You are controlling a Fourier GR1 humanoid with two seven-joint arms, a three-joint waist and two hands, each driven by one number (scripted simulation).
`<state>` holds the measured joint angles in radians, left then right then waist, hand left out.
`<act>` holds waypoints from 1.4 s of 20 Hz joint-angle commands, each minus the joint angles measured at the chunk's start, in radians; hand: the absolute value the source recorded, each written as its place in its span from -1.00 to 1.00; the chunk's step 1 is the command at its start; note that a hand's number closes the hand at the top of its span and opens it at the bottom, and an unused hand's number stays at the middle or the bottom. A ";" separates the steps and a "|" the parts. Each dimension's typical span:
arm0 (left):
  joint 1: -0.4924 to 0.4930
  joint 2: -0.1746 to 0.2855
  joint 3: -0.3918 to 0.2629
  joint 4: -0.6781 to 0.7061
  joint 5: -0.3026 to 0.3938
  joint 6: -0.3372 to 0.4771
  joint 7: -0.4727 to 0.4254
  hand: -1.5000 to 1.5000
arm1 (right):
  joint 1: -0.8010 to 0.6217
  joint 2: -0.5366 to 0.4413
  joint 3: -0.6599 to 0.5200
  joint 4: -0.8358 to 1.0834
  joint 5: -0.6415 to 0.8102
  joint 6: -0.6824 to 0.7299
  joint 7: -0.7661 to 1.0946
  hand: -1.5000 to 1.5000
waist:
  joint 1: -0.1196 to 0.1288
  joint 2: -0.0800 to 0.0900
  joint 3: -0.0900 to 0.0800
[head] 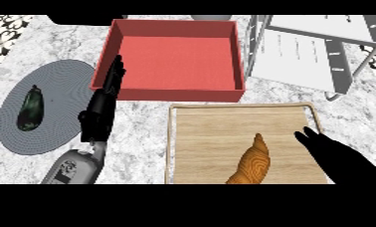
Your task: Pick the croissant from the tray and place it in the tiered basket
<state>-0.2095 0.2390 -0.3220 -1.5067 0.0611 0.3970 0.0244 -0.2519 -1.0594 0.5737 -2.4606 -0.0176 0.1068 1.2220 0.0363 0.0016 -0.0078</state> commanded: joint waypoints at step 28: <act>0.014 -0.005 0.056 -0.015 -0.009 -0.026 0.026 0.00 | -0.241 0.196 0.338 0.236 0.188 0.046 0.265 -1.00 | -0.042 -0.007 0.005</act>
<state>-0.1852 0.2347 -0.2708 -1.5206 0.0546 0.3740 0.0281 -0.4985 -0.9328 0.8805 -2.2307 0.1405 0.1388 1.2489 -0.0023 -0.0053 -0.0036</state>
